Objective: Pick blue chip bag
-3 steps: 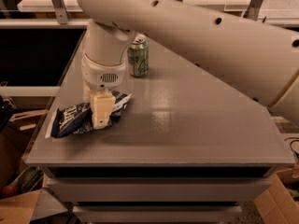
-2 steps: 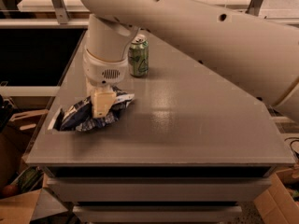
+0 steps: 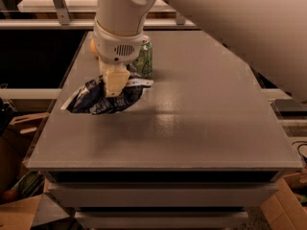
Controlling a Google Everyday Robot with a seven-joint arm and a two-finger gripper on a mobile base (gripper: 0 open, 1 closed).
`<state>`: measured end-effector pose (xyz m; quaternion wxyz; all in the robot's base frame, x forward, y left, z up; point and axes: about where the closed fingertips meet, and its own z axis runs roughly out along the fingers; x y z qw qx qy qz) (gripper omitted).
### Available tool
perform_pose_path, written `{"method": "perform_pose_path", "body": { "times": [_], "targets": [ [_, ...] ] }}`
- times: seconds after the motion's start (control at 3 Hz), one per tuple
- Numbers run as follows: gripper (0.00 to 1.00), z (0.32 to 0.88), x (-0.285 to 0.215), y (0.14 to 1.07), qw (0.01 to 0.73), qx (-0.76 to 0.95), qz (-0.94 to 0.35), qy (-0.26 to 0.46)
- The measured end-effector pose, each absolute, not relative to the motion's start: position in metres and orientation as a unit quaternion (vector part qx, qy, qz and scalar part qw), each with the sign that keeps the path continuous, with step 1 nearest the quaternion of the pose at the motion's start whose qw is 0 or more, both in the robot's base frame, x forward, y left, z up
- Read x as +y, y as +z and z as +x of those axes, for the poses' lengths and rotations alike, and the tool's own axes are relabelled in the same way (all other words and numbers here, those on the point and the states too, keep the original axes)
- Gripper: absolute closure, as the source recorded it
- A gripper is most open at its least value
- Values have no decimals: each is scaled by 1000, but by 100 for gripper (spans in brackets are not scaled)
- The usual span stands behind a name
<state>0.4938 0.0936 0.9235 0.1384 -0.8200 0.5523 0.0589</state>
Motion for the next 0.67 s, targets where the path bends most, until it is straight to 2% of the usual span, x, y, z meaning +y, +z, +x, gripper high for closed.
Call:
{"method": "perform_pose_path", "body": {
  "times": [0.67],
  "targets": [
    [100,506,79,965,164,558,-813,29]
  ]
}}
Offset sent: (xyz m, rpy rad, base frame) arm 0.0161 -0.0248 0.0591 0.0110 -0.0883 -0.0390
